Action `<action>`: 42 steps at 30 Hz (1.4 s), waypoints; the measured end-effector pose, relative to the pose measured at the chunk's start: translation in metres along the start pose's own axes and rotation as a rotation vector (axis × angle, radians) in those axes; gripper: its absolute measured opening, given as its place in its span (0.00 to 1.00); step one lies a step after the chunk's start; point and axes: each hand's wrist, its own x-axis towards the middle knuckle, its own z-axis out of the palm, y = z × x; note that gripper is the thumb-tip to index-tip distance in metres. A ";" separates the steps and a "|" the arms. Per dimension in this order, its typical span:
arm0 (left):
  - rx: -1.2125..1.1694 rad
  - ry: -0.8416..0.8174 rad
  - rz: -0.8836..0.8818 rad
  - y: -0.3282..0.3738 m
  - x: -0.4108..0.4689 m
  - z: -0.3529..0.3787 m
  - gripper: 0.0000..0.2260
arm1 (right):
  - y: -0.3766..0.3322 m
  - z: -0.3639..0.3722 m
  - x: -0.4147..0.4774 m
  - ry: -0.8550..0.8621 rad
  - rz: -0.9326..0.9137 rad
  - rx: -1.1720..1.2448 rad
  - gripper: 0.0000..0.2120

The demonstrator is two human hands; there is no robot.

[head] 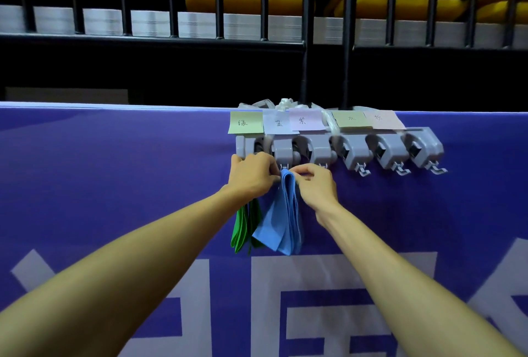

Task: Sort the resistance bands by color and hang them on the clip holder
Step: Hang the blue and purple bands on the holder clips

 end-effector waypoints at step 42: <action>-0.629 -0.446 -0.503 -0.054 -0.360 0.060 0.03 | 0.149 -0.001 -0.287 -0.621 0.196 -0.343 0.08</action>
